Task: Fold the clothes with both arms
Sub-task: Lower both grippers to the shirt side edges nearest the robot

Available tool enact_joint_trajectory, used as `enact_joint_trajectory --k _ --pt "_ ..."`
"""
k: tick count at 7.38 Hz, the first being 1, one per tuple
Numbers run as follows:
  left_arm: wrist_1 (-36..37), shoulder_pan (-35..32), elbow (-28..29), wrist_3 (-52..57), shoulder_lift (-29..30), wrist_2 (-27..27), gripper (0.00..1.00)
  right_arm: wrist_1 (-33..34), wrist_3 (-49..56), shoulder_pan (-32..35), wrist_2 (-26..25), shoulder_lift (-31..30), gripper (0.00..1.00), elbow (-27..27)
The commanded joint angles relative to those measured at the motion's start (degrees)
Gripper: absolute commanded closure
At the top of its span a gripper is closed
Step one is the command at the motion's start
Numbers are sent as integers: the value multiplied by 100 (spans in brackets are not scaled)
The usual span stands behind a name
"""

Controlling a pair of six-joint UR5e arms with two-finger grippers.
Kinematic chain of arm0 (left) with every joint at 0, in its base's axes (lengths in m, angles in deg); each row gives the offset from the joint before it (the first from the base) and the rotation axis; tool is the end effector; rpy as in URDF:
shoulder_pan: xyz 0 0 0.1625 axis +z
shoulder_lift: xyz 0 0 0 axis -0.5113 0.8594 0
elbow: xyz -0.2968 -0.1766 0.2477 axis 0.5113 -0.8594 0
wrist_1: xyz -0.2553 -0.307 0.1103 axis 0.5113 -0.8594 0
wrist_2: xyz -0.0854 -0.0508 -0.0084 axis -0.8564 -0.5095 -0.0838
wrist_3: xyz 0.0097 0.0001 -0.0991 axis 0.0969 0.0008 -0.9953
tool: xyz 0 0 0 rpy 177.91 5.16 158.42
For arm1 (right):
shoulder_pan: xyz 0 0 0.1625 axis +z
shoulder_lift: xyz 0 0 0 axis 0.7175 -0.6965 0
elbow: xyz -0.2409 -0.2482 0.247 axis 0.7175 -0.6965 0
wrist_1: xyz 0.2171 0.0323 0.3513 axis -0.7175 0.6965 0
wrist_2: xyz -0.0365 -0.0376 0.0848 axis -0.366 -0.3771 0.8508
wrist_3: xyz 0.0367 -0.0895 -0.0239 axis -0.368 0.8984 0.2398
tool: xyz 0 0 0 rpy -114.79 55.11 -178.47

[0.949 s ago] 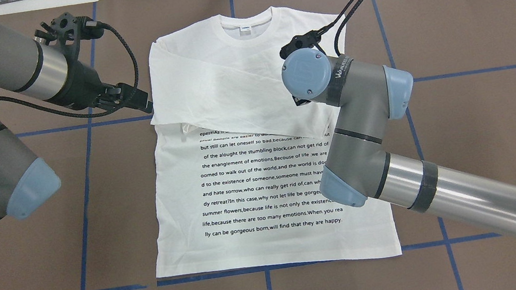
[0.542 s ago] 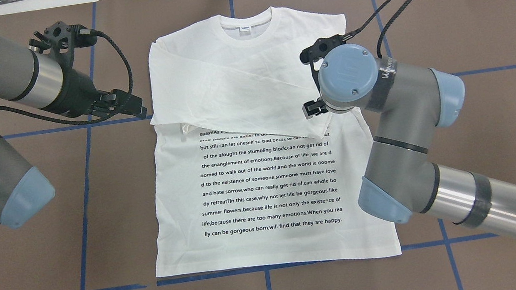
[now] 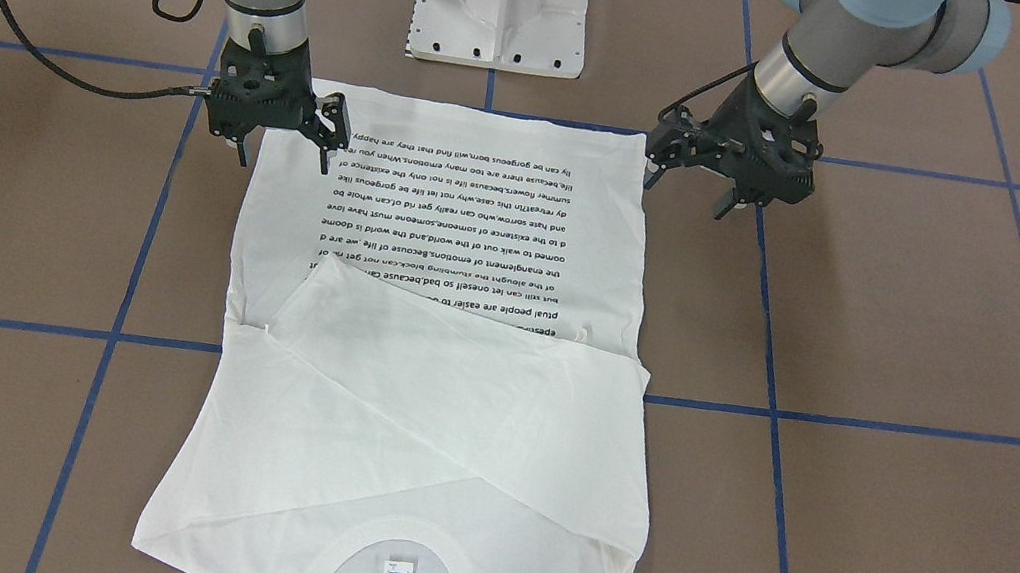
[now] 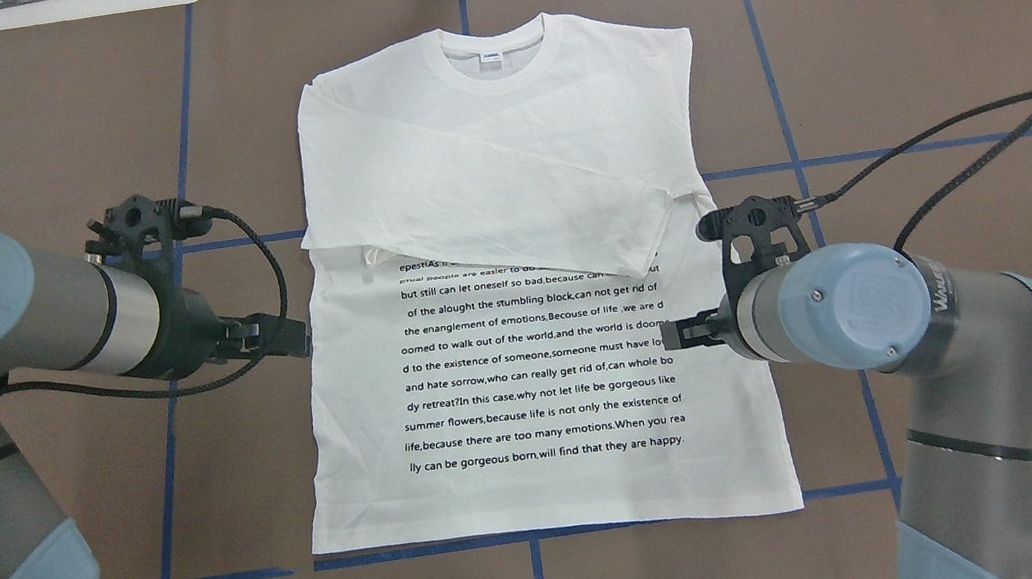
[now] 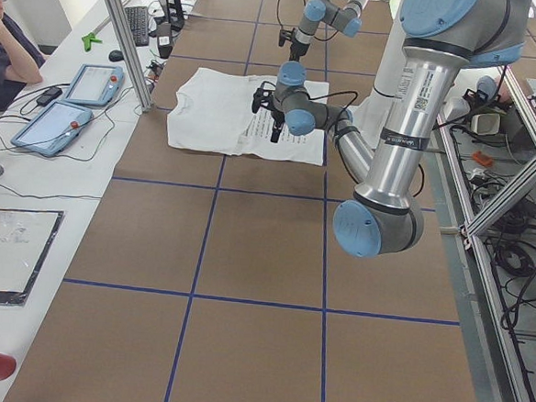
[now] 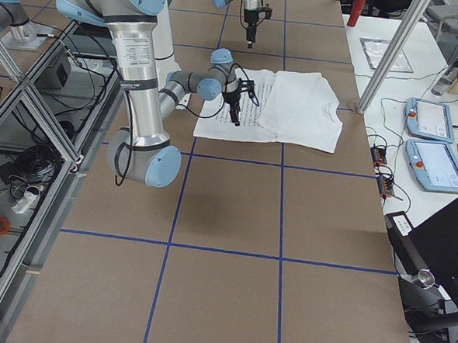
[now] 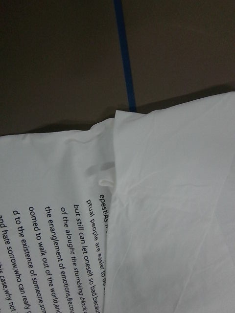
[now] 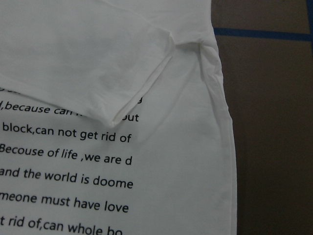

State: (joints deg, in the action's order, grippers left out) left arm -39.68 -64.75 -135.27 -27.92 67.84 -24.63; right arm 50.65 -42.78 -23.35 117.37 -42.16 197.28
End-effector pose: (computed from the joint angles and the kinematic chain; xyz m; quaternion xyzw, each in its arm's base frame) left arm 0.3883 -0.3780 0.2911 0.0867 0.4964 0.0181 0.8636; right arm -0.4457 -0.3285 0.3295 0.1352 -0.3681 0.0326 0.9193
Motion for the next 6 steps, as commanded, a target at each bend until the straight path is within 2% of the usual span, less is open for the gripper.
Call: enact_joint_trajectory --k 1,3,5,6 --pt "0 979 -78 -739 -285 739 0 -434 -393 -421 -259 -572 0 311" --pt "0 1421 1 -829 -374 969 2 -434 -446 -474 -259 -573 0 311" --pt "0 1738 282 -1074 -356 1172 38 -434 -455 -474 -259 -573 0 303" --pt "0 1757 274 -1075 -365 1172 48 -434 -455 -483 -259 -573 0 303"
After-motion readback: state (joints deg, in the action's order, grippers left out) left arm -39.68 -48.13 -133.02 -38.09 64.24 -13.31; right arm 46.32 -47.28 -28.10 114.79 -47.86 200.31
